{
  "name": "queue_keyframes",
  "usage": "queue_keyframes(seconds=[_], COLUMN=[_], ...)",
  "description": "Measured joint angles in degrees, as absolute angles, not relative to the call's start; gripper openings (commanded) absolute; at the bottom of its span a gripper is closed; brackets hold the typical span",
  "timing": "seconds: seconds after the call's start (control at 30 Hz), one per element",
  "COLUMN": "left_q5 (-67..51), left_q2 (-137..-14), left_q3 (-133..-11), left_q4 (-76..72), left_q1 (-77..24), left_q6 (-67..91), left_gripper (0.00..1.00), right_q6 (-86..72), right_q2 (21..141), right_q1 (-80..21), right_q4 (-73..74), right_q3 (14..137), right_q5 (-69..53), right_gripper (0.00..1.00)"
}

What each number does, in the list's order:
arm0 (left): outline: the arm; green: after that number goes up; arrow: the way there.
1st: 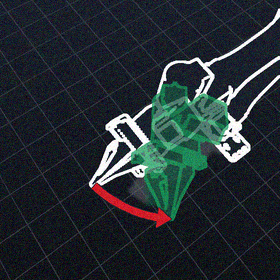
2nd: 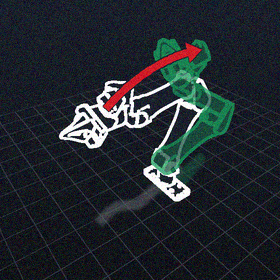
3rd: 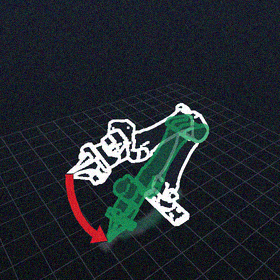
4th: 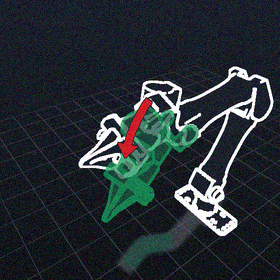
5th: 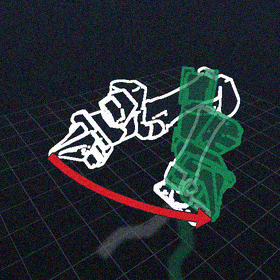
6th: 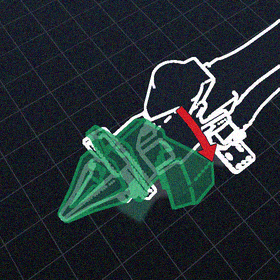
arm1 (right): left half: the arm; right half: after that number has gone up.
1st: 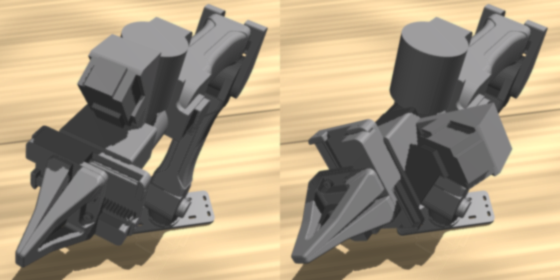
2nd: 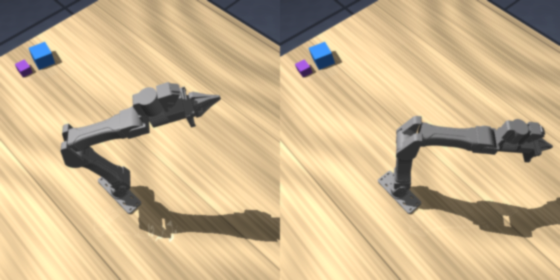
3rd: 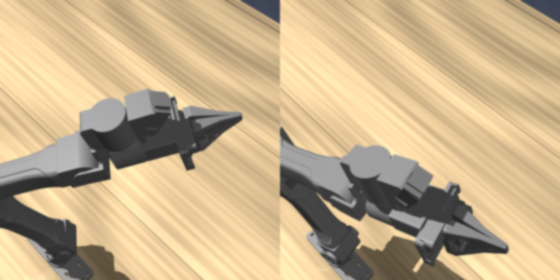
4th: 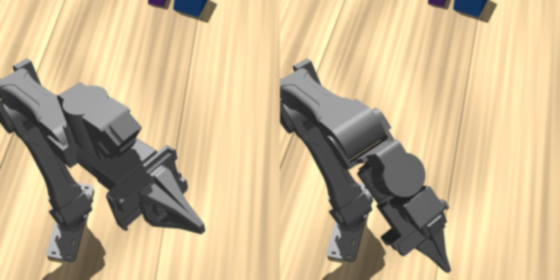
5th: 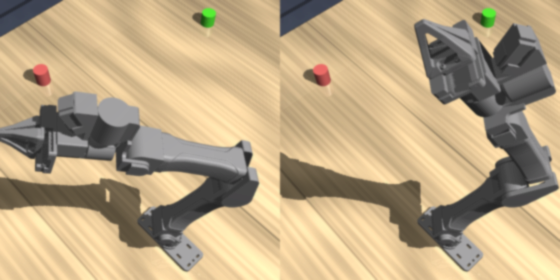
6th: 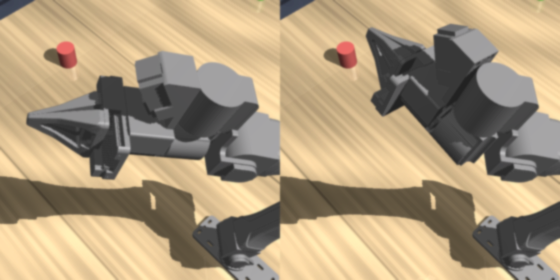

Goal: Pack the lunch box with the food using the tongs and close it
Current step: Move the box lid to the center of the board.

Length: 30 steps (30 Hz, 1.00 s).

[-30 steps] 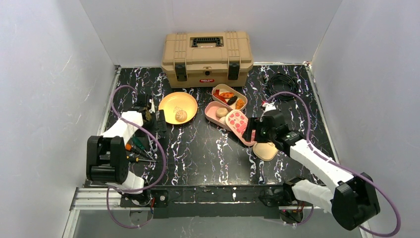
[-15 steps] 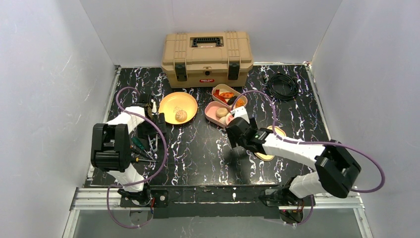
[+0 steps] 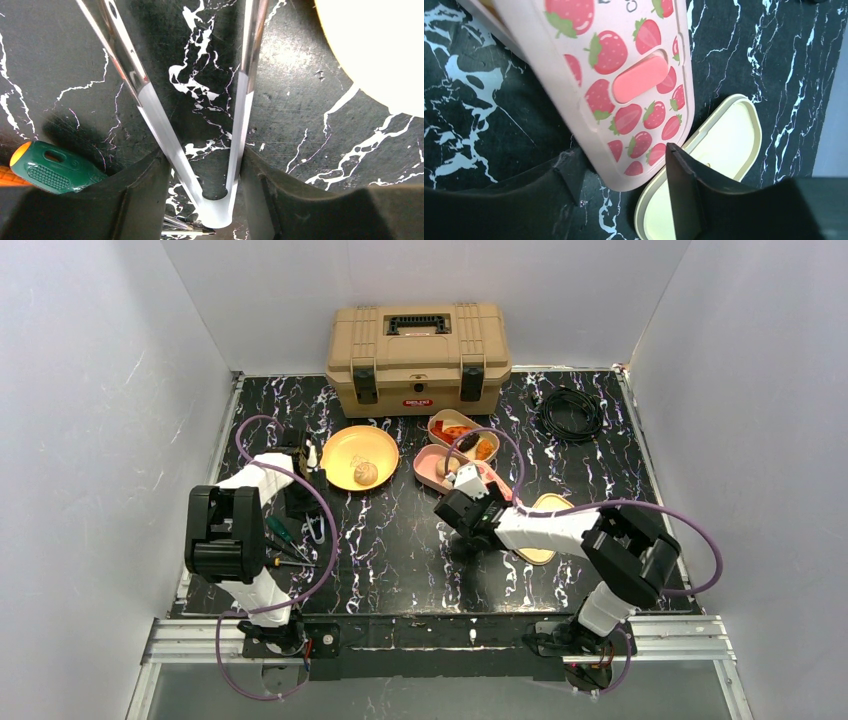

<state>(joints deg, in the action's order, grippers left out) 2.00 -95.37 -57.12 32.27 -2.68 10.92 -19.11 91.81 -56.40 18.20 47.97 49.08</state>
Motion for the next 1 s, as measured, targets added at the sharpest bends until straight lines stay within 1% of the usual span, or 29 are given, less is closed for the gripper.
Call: queue_keyframes(seconds=[0.07,0.17,0.2,0.3,0.37,0.47,0.63,0.87,1.0], left_q5=[1.8,1.5,1.4,1.0,0.9,0.9,1.7,1.8,0.5], left_q2=[-95.4,-95.4,-95.3,-94.7,-93.4,-88.8,-79.4,-71.3,-64.1], left_q3=[-57.1,-57.1,-57.1,-57.1,-56.8,-55.1,-52.6,-50.9,-50.6], left_q4=[32.2,32.2,32.2,32.2,32.2,32.2,32.2,32.2,33.9], left_q1=[-2.7,-2.7,-2.7,-2.7,-2.7,-2.7,-2.7,-2.7,-2.7], left_q6=[10.9,10.9,10.9,10.9,10.9,10.9,11.0,11.5,11.7], left_gripper=[0.4,0.36,0.34,0.29,0.28,0.27,0.24,0.2,0.16], right_q6=[-19.5,-20.0,-20.2,-20.8,-21.2,-21.7,-23.2,-24.6,-24.9], right_q2=[92.7,93.6,93.8,94.6,95.2,95.3,91.3,76.2,71.0], right_q1=[-56.4,-56.7,-56.7,-56.7,-56.7,-56.8,-57.1,-57.1,-57.0], right_q4=[18.5,19.2,19.4,20.1,20.9,22.7,26.8,29.6,30.6], right_q3=[48.8,49.8,50.0,50.7,51.3,51.9,52.0,52.0,52.0], right_q5=[50.5,51.9,52.3,52.9,53.3,54.5,55.3,55.0,54.6], right_gripper=[0.52,0.41,0.36,0.24,0.17,0.1,0.02,0.01,0.01])
